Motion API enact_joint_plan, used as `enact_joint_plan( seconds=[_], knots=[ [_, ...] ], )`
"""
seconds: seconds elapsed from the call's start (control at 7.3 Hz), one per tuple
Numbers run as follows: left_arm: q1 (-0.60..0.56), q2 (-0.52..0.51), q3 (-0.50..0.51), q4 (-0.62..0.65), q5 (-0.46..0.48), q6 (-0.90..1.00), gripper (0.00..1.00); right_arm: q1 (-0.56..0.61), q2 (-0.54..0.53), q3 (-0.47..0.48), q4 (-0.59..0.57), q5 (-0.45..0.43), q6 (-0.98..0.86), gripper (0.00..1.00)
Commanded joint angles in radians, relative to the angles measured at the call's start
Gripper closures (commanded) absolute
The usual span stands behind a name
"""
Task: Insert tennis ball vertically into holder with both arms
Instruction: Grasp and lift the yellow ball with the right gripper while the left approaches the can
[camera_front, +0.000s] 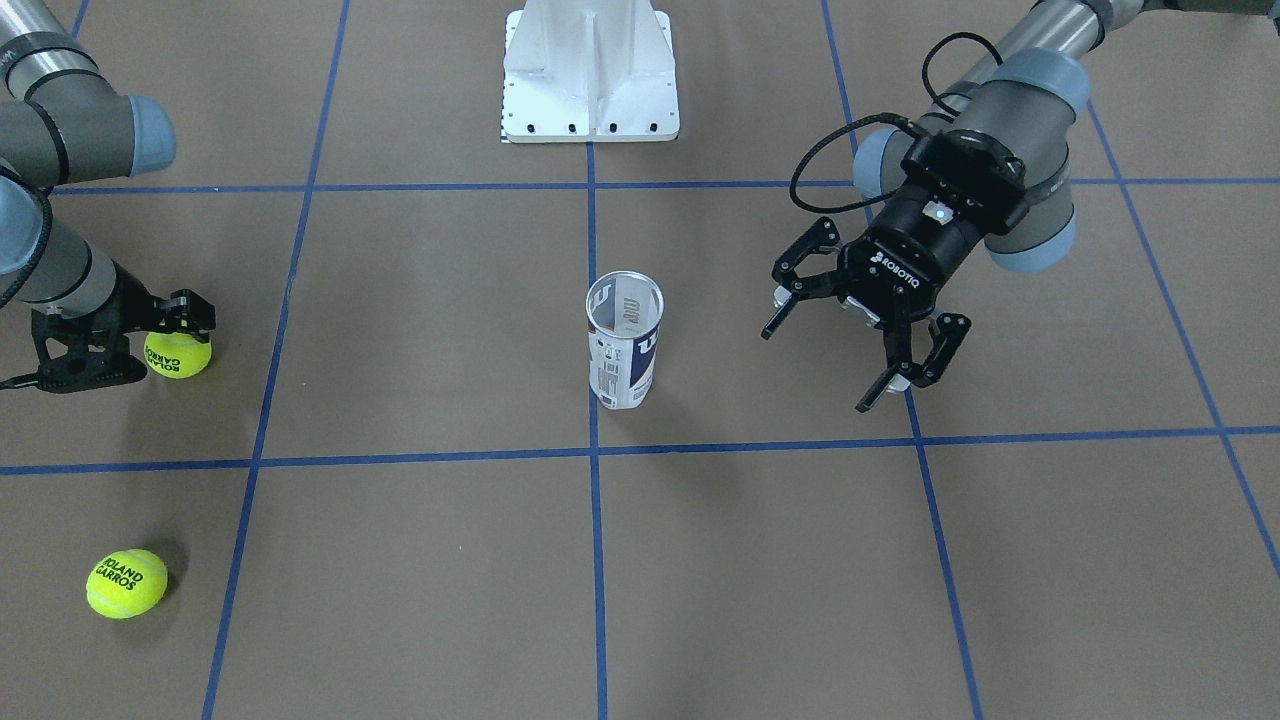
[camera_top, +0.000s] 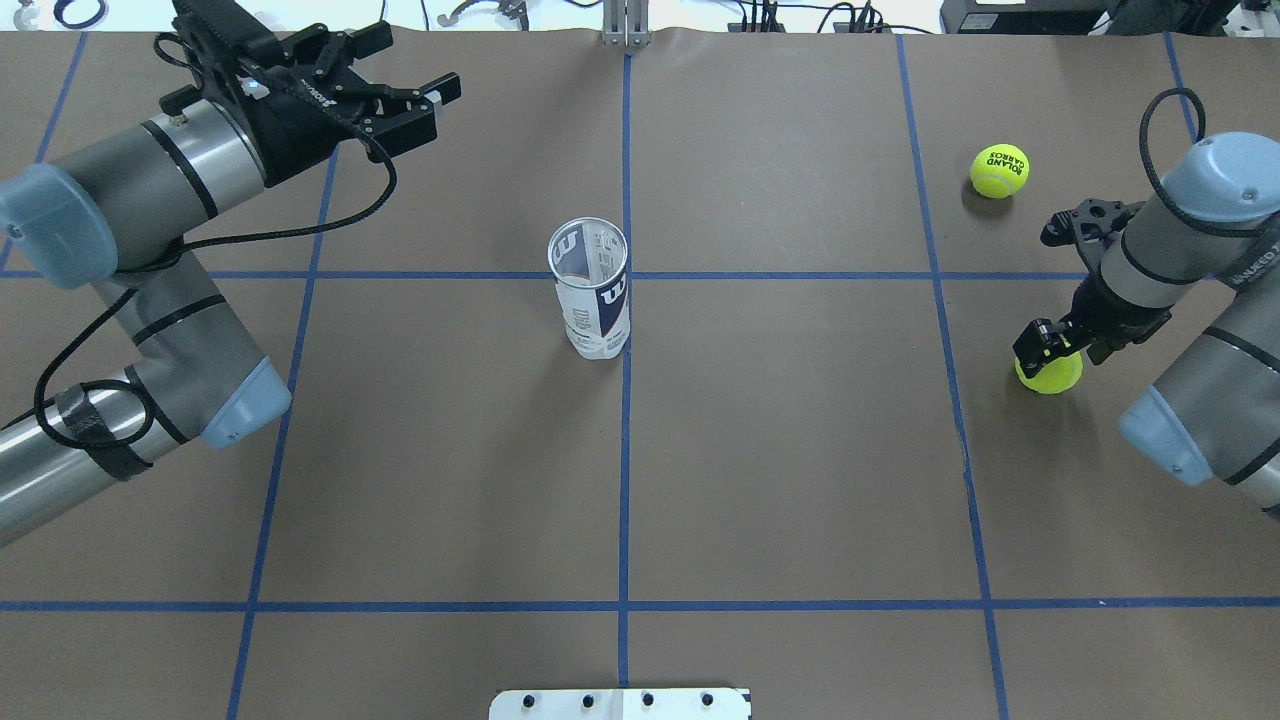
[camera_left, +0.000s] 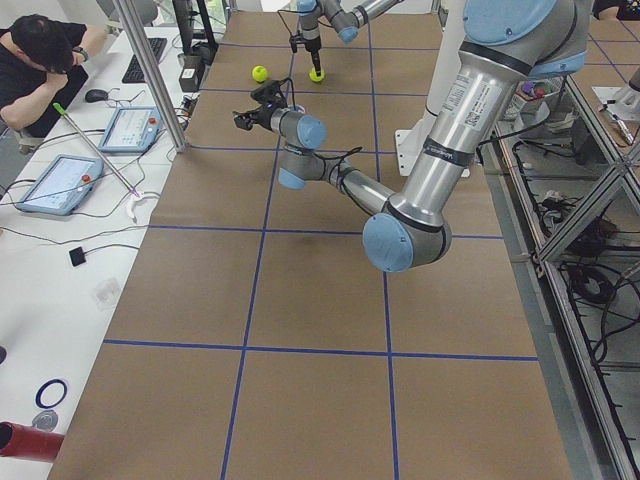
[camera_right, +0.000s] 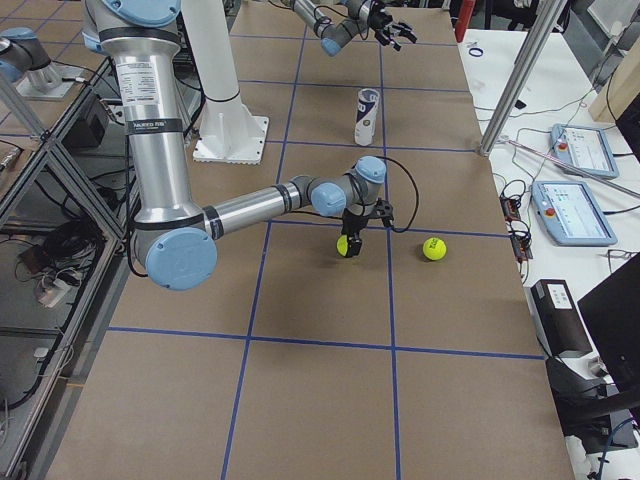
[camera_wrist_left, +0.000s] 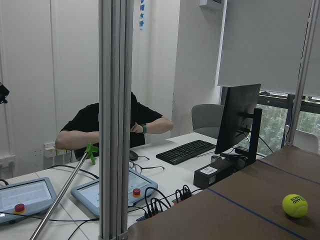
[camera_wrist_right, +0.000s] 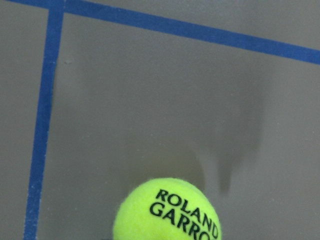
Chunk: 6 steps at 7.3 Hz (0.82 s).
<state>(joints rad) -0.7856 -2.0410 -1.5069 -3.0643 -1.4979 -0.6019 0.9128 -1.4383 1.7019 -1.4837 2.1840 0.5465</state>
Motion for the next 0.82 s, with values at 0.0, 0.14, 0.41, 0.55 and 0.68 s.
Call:
enact_joint_plan(
  seconds=[0.0,0.14,0.41,0.55,0.68],
  knots=[
    [0.0,0.013,-0.001,-0.002,-0.001,0.004,0.01,0.0,0.002,0.002,0.0,0.002,-0.002,0.79],
    [0.0,0.015,-0.001,-0.002,-0.001,0.004,0.01,0.004,0.003,0.022,0.0,0.008,-0.002,1.0],
    [0.0,0.063,-0.001,0.002,-0.074,0.01,0.01,0.063,0.012,0.082,-0.013,0.055,0.001,1.0],
    [-0.015,0.093,-0.001,0.019,-0.187,0.014,0.01,0.098,0.033,0.085,-0.016,0.092,0.004,1.0],
    [-0.018,0.106,-0.001,0.045,-0.246,0.014,0.01,0.127,0.044,0.085,-0.017,0.138,0.01,1.0]
  ],
)
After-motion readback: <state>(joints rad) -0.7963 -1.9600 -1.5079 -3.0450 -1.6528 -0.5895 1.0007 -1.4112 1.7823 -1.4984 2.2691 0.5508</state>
